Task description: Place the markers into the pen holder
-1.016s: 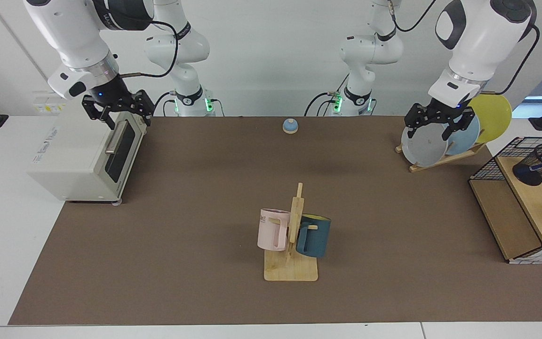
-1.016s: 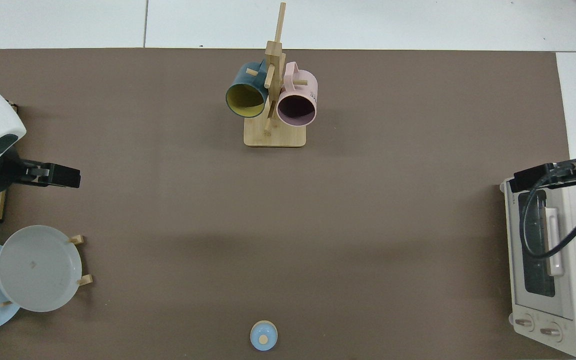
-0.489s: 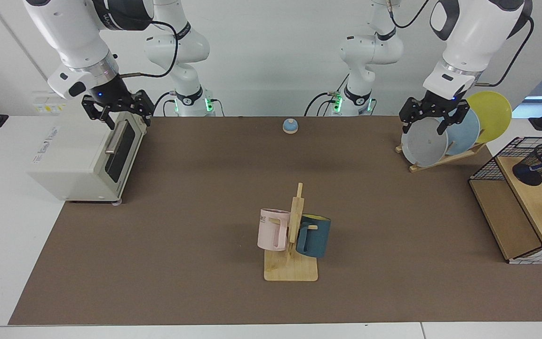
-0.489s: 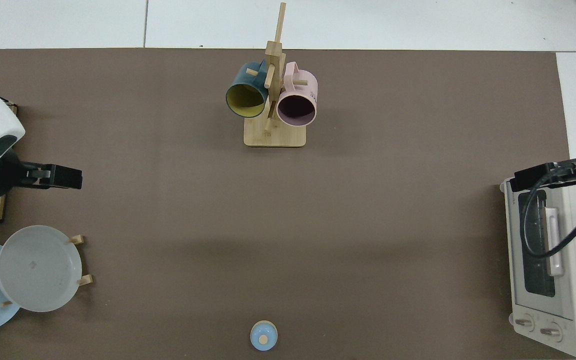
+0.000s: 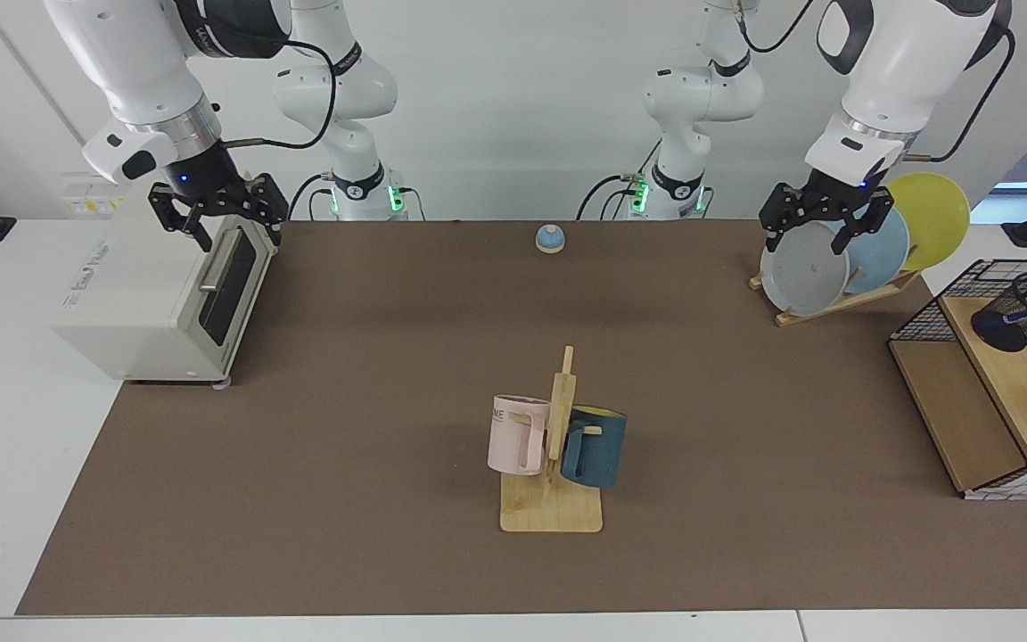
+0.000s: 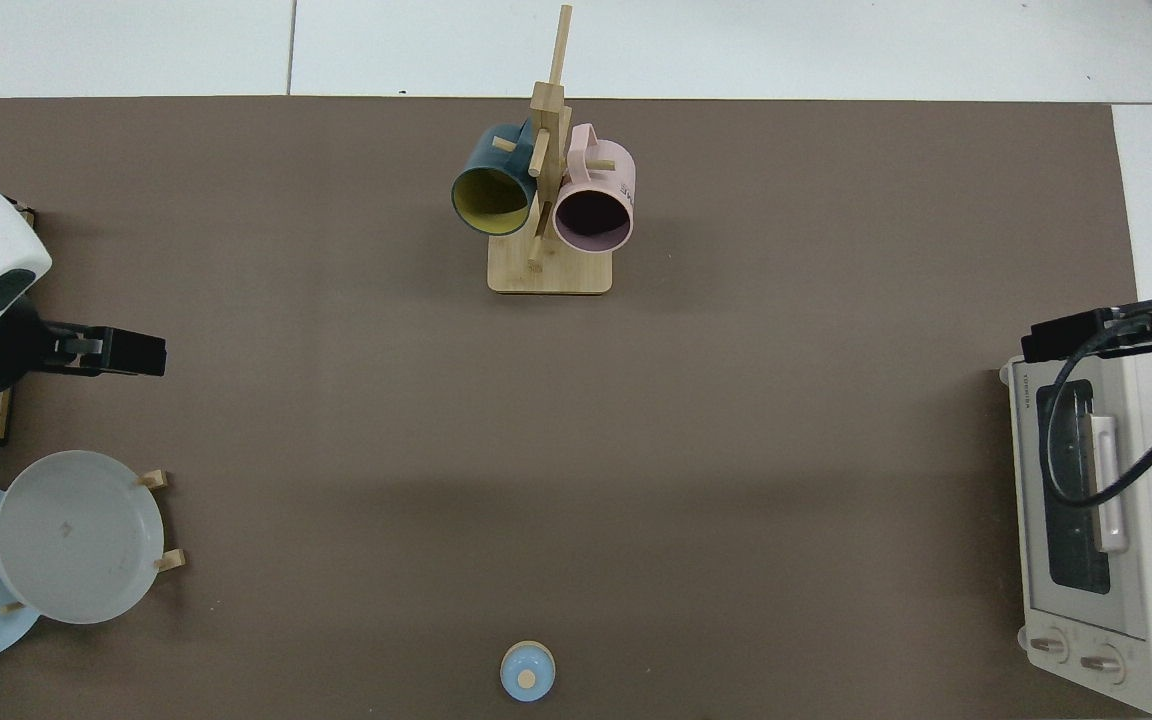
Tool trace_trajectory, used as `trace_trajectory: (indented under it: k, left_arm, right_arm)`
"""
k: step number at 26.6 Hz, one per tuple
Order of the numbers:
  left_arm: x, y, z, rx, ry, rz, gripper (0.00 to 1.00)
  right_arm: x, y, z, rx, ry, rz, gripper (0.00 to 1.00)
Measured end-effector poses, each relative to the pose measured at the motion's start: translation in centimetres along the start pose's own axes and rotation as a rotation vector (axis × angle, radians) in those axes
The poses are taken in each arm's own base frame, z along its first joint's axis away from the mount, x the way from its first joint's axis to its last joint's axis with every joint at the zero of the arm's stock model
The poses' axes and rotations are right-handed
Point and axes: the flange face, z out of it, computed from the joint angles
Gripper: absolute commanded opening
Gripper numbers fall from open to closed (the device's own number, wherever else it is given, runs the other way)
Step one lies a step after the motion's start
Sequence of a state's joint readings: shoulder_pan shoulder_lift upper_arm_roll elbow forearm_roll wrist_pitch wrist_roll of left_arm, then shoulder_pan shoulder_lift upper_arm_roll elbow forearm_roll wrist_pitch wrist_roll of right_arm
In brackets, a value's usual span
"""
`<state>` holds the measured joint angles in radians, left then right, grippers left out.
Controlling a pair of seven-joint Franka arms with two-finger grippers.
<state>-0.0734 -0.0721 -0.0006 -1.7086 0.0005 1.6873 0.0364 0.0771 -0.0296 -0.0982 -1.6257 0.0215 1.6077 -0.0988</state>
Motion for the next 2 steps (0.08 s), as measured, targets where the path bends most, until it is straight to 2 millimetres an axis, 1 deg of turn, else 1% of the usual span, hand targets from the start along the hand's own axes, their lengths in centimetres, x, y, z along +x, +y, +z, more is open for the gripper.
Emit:
trace_trajectory:
  k: [2]
  left_arm:
    - [0.0, -0.02, 0.0, 0.0, 0.0, 0.014, 1.0]
  right_arm:
    - [0.0, 0.0, 0.0, 0.0, 0.0, 0.0, 1.0]
